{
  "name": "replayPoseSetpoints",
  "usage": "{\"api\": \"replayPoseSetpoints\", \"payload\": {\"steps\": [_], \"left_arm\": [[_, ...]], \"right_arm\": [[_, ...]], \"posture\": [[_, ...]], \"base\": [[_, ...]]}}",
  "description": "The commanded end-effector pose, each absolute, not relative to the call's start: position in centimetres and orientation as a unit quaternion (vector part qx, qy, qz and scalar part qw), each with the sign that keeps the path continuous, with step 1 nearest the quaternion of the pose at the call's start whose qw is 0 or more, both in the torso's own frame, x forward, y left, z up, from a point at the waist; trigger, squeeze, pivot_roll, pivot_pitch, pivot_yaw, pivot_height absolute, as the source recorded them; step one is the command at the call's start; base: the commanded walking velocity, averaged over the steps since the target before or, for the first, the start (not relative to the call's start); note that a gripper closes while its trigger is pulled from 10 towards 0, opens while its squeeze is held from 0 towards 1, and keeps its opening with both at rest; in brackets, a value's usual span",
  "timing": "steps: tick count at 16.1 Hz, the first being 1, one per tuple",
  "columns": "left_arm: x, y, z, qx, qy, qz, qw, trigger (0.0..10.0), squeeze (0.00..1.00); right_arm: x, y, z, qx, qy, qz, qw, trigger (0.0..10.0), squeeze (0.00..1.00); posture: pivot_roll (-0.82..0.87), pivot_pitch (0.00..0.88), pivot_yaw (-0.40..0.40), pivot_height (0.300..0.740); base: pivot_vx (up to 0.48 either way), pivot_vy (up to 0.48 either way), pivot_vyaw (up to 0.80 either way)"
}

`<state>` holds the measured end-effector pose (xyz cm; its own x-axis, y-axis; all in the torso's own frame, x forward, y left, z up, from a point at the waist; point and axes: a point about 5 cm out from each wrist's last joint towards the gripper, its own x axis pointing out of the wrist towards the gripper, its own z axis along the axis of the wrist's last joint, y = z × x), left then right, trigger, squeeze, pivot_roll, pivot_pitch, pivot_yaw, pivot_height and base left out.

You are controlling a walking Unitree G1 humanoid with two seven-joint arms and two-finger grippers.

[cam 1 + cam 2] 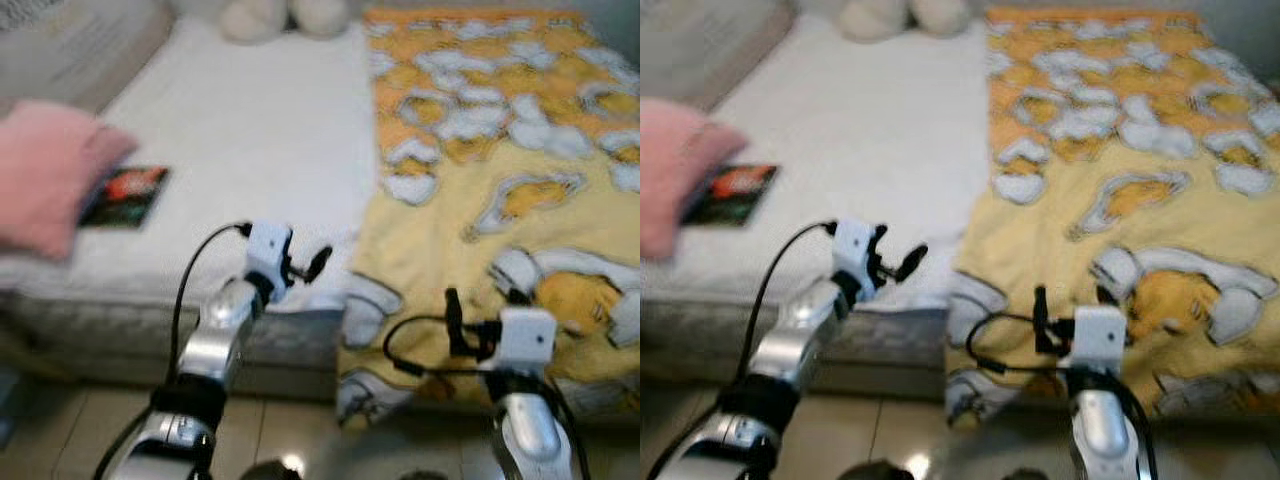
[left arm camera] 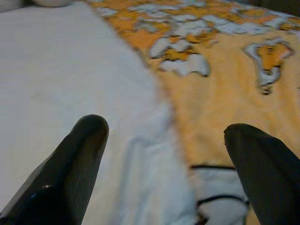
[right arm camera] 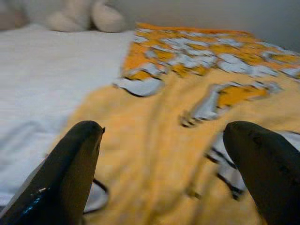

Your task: Clean up the room

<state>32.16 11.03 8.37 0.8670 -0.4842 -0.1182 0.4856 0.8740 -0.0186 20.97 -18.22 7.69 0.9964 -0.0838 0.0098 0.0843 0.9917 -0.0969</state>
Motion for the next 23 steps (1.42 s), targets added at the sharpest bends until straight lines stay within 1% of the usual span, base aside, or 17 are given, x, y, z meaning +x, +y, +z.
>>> {"api": "replayPoseSetpoints", "payload": {"steps": [1, 2, 3, 4, 6, 7, 9, 11, 13, 14, 15, 16, 17, 20, 23], "left_arm": [[31.2, 12.7, 7.3, 0.001, 0.074, -0.224, 0.972, 10.0, 0.0], [30.5, 14.2, 6.9, 0.0, 0.077, -0.2, 0.977, 10.0, 0.0], [29.1, 16.6, 6.5, -0.007, 0.075, -0.155, 0.985, 10.0, 0.0], [28.4, 17.5, 6.7, 0.0, 0.066, -0.134, 0.989, 10.0, 0.0], [28.7, 16.4, 8.5, -0.008, 0.033, -0.15, 0.988, 10.0, 0.0], [28.8, 16.2, 8.6, -0.01, 0.03, -0.153, 0.988, 10.0, 0.0], [29.1, 15.1, 9.2, 0.0, 0.018, -0.174, 0.985, 10.0, 0.0], [28.8, 15.5, 9.3, 0.009, 0.021, -0.162, 0.987, 10.0, 0.0], [29.2, 15.6, 9.4, 0.012, 0.024, -0.162, 0.986, 10.0, 0.0], [29.4, 15.4, 9.4, 0.015, 0.025, -0.168, 0.985, 10.0, 0.0], [29.6, 15.1, 9.4, 0.018, 0.027, -0.177, 0.984, 10.0, 0.0], [29.9, 14.7, 9.4, 0.015, 0.029, -0.182, 0.983, 10.0, 0.0], [30.0, 14.5, 9.5, 0.021, 0.029, -0.192, 0.981, 10.0, 0.0], [30.1, 14.9, 9.0, 0.028, 0.047, -0.205, 0.977, 10.0, 0.0], [30.7, 14.7, 8.8, 0.022, 0.055, -0.218, 0.974, 10.0, 0.0]], "right_arm": [[20.8, -19.4, 7.7, -0.029, -0.002, -0.072, 0.997, 10.0, 0.32], [20.6, -19.9, 7.7, -0.019, -0.001, -0.085, 0.996, 10.0, 0.32], [20.1, -20.6, 7.6, -0.015, 0.001, -0.099, 0.995, 10.0, 0.33], [19.9, -20.7, 7.5, -0.016, 0.004, -0.1, 0.995, 10.0, 0.33], [20.2, -20.5, 7.3, -0.011, 0.008, -0.093, 0.996, 10.0, 0.35], [20.3, -20.5, 7.3, -0.009, 0.008, -0.092, 0.996, 10.0, 0.35], [21.4, -19.8, 7.2, -0.005, 0.008, -0.067, 0.998, 10.0, 0.35], [22.5, -19.4, 7.4, -0.001, 0.003, -0.055, 0.998, 10.0, 0.35], [23.3, -19.0, 7.4, 0.001, 0.0, -0.047, 0.999, 10.0, 0.35], [23.4, -19.0, 7.4, -0.008, 0.004, -0.045, 0.999, 10.0, 0.33], [23.6, -18.9, 7.4, -0.016, 0.006, -0.046, 0.999, 10.0, 0.27], [23.6, -18.8, 7.4, -0.026, 0.009, -0.044, 0.999, 10.0, 0.27], [23.5, -18.7, 7.4, -0.027, 0.01, -0.045, 0.999, 10.0, 0.29], [22.5, -18.7, 7.2, -0.035, 0.008, -0.053, 0.998, 10.0, 0.3], [21.7, -18.5, 6.8, -0.032, 0.014, -0.063, 0.997, 10.0, 0.31]], "posture": [[-0.1, 0.036, 0.083, 0.74], [-0.1, 0.037, 0.087, 0.74], [-0.1, 0.037, 0.087, 0.74], [-0.09, 0.041, 0.088, 0.74], [-0.06, 0.038, 0.065, 0.74], [-0.06, 0.038, 0.063, 0.74], [-0.02, 0.03, 0.046, 0.74], [0.01, 0.022, 0.034, 0.74], [0.02, 0.018, 0.028, 0.74], [0.02, 0.017, 0.026, 0.74], [0.01, 0.026, 0.025, 0.74], [0.01, 0.031, 0.028, 0.74], [0.0, 0.036, 0.033, 0.74], [-0.03, 0.059, 0.056, 0.74], [-0.04, 0.066, 0.07, 0.74]], "base": [[0.0, 0.0, 0.59], [0.0, 0.0, 0.57], [0.0, 0.0, 0.55], [0.0, 0.0, 0.54], [0.0, 0.0, 0.55], [0.0, 0.0, 0.56], [0.0, 0.0, 0.55], [0.0, 0.0, 0.55], [0.0, 0.0, 0.53], [0.0, 0.0, 0.53], [0.0, 0.0, 0.0], [0.0, 0.0, 0.0], [0.0, 0.0, -0.8], [0.0, 0.0, -0.8], [0.0, 0.0, -0.8]]}}
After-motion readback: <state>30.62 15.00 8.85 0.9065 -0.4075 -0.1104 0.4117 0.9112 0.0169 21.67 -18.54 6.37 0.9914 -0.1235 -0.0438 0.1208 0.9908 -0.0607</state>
